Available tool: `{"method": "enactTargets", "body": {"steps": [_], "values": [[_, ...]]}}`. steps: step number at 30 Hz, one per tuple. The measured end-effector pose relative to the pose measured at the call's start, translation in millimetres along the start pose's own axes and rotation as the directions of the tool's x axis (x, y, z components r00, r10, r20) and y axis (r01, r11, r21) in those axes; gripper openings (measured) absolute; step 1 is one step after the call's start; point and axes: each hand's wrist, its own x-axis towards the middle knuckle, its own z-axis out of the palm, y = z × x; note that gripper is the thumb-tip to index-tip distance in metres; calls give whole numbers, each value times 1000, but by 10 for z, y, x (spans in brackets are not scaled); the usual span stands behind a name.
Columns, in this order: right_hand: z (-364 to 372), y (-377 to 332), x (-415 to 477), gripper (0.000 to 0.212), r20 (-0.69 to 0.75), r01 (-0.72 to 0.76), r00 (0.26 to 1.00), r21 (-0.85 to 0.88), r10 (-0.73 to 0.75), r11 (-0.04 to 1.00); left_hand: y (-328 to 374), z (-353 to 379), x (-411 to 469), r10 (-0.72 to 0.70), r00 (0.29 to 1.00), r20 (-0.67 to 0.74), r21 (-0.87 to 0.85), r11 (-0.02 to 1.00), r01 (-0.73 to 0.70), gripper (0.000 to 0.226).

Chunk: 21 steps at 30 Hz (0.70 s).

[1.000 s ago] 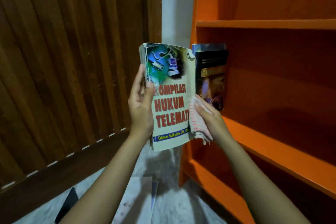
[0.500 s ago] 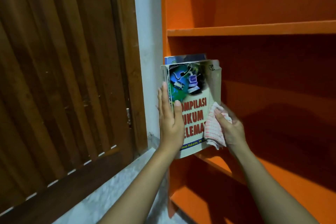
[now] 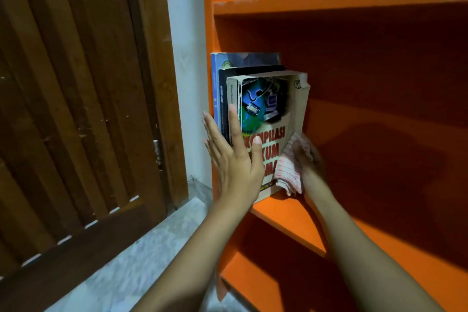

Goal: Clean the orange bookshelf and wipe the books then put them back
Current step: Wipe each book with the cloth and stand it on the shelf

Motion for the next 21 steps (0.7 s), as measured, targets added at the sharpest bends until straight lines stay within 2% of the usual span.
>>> {"method": "enactTargets", "body": {"steps": [2,5,8,11,14,21], "values": [[66,-22,-20,22,33,3,999,-48,-2,999,-8,-22,5,17,1000,11,-6,1000,-17,65],[136,-13,-43,21,82,-8,996,-118,17,993,-39,-69,13,27,999,25,30,999,-28,67],[137,19,-62,36,41,-25,999,-196,34,980,-30,-118,22,14,999,37,73,997,-16,68],[117,-3,-97,40,-13,-68,998,-275,67,959,-13,-175,32,2,998,70,87,996,-8,75],[102,-96,-123,38,-77,-115,992,-235,99,965,40,-254,59,-26,993,115,79,997,17,81],[37,-463,-216,30,-112,19,992,-346,-62,938,157,-468,146,-59,974,220,30,998,54,77]]}}
